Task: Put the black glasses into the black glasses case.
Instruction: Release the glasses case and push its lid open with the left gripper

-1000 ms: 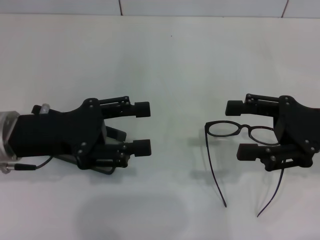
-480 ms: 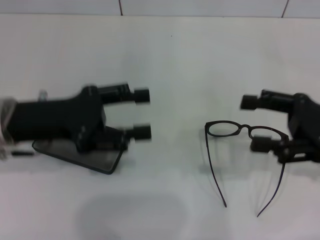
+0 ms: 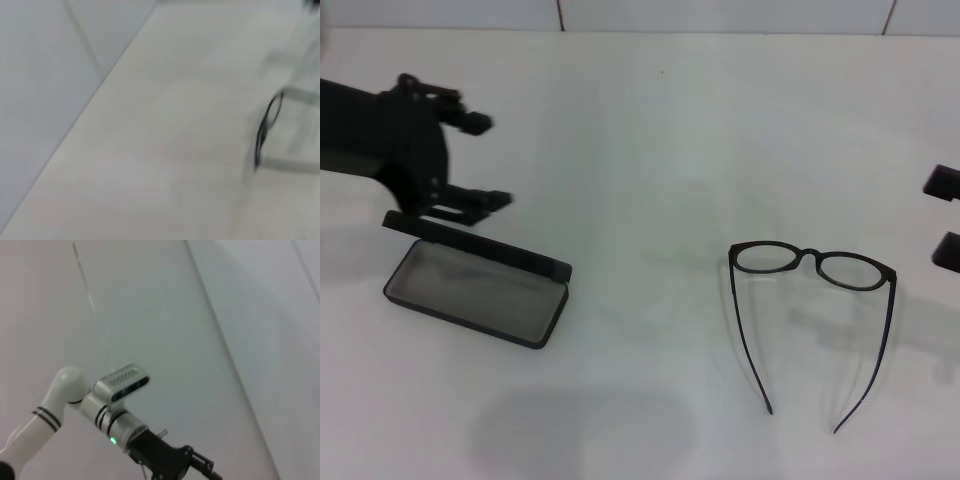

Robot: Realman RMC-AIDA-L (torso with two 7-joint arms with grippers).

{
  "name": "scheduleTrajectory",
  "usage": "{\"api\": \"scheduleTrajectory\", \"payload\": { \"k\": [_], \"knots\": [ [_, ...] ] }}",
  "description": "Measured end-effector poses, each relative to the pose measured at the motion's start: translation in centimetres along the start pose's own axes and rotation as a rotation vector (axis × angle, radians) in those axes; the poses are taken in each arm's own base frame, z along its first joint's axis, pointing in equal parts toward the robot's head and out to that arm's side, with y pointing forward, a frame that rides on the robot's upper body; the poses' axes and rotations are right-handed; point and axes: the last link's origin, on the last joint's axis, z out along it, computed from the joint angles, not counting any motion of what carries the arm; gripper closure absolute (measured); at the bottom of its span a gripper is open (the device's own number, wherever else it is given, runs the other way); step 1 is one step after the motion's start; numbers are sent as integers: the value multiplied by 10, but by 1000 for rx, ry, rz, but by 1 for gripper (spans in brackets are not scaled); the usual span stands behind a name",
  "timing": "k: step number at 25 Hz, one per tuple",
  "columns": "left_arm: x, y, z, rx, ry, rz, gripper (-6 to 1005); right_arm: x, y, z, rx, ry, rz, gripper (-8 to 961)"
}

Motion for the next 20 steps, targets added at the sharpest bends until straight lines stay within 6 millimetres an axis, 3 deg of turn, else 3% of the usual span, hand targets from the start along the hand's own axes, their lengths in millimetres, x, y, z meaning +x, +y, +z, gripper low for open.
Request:
{"api": "scheduleTrajectory", "payload": {
  "k": [9,20],
  "knots": [
    [-15,10,31,-49,-361,44,225,2,4,-3,14,-41,9,94],
    [-12,13,61,-59,-389,83,271,-6,-3,6,-20,-28,-12,94]
  ]
}}
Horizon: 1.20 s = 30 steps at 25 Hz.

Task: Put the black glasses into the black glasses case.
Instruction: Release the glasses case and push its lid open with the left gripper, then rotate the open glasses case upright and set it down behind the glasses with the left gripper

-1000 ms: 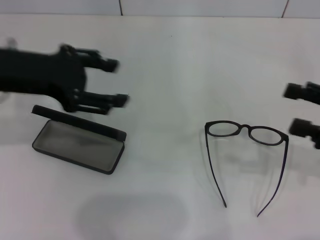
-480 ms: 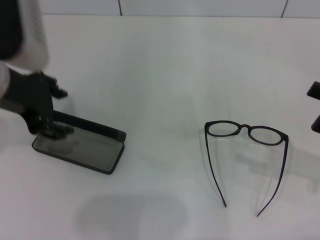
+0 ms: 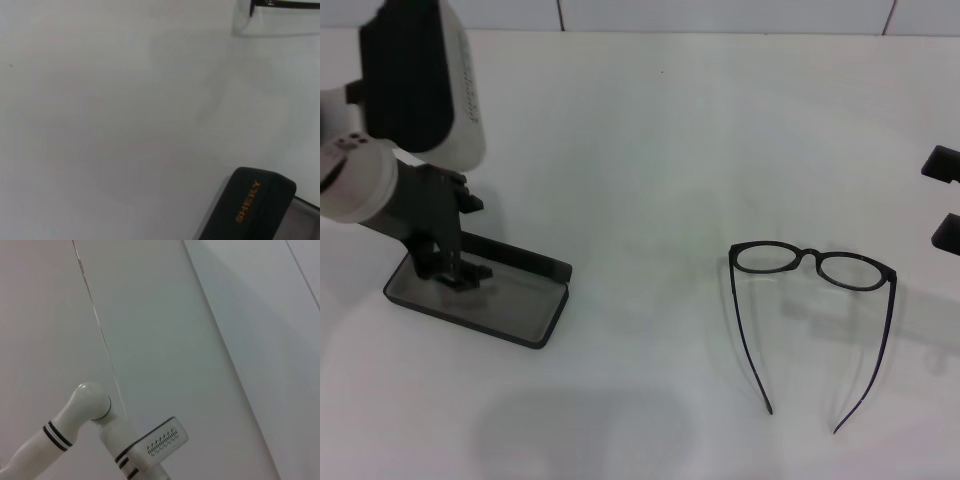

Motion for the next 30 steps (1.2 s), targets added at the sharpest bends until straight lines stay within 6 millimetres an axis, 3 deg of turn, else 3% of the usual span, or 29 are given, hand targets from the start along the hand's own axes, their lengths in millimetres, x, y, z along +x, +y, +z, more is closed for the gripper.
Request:
{"api": "scheduleTrajectory", "payload": {
  "k": [7,18,23,29,30],
  "knots": [
    [5,-5,13,-34,-39,20,316,1,0,-4,20,1,-2,94],
    [14,-13,18,-32,-98,-21,387,5,1,-8,35,-4,7,95],
    [27,-14,17,-9,-93,-51,597,6,2,-10,43,-5,6,95],
    [54,-15,7,51,4,-31,796,8,4,-12,49,-7,6,95],
    [58,-15,6,64,20,-19,792,8,5,-13,50,-8,6,95]
  ]
}}
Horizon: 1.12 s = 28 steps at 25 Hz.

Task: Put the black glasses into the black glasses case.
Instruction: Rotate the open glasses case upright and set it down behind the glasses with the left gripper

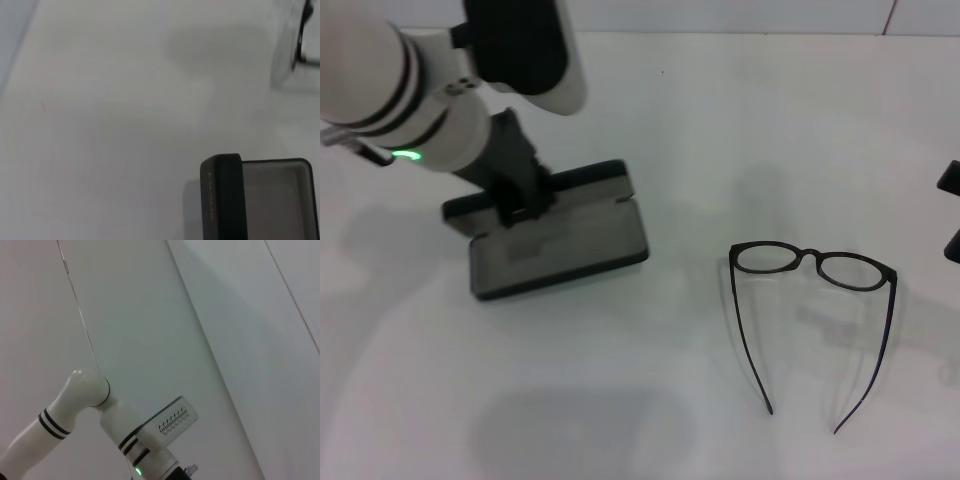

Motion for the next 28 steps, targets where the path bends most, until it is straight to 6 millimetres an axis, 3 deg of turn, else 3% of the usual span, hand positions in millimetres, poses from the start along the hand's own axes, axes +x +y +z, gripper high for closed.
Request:
{"api": "scheduleTrajectory", "payload": {
  "k": [7,15,23,28],
  "knots": [
    [37,6,20,125,73,167,768,4,10,-6,-11,-12,13,95],
    [64,12,49,170,93,295,740,12,29,-7,-125,8,12,95],
    [69,19,66,142,68,333,711,13,30,-9,-106,-2,16,96],
    [71,19,67,157,77,326,694,13,29,-10,-98,-2,15,96]
  ]
}}
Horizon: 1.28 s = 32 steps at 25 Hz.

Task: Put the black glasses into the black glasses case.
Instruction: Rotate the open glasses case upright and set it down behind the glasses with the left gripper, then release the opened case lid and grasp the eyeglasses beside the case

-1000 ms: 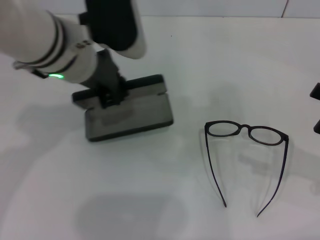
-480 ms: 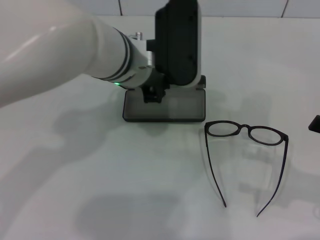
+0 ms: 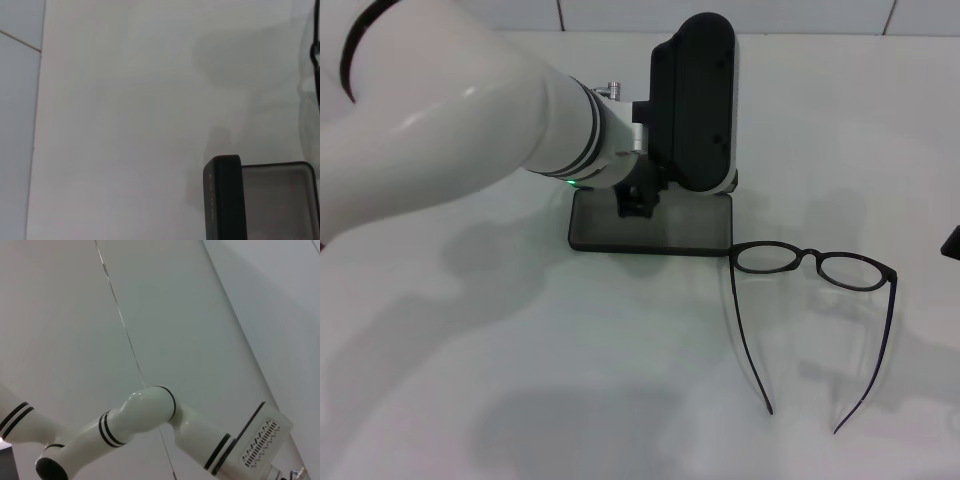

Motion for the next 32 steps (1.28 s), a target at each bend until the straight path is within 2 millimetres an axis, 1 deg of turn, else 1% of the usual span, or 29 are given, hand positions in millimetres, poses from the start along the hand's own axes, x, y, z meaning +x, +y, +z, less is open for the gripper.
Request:
{"api": "scheduleTrajectory", "payload": {
  "k": [6,13,16,17,18,19,22,24,25,26,27,28,30,31,32],
  "knots": [
    [0,0,1,10,7,-12,673,0,-3,0,16,9,-3,96],
    [-2,1,1,8,8,-21,648,0,-22,-4,123,70,-27,96],
    [3,-4,-5,23,35,-32,638,-7,-31,-7,154,115,-58,96],
    [9,-9,-15,37,72,-44,634,-10,-34,-8,162,131,-71,96],
    [9,-9,-15,37,72,-44,621,-15,-39,-7,165,149,-83,96],
    [12,-11,-21,49,95,-54,608,-20,-43,-5,167,168,-89,96],
    [14,-15,-43,103,159,-98,570,-39,-63,8,175,269,-85,97],
    [15,-17,-58,143,214,-144,553,-53,-82,18,212,394,-69,97],
    [17,-18,-66,162,254,-176,544,-53,-82,18,212,394,-69,97],
    [19,-19,-75,174,303,-214,546,-69,-101,30,244,532,-42,97],
    [18,-19,-81,177,343,-251,547,-72,-106,34,248,582,-25,101],
    [17,-20,-89,180,411,-307,549,-80,-112,43,248,645,1,105],
    [9,-23,-99,169,515,-399,552,-91,-121,59,227,760,34,112],
    [0,-25,-104,153,595,-471,556,-94,-122,67,213,813,49,116],
    [-13,-25,-108,126,691,-548,560,-96,-124,75,201,868,61,142]
  ]
}}
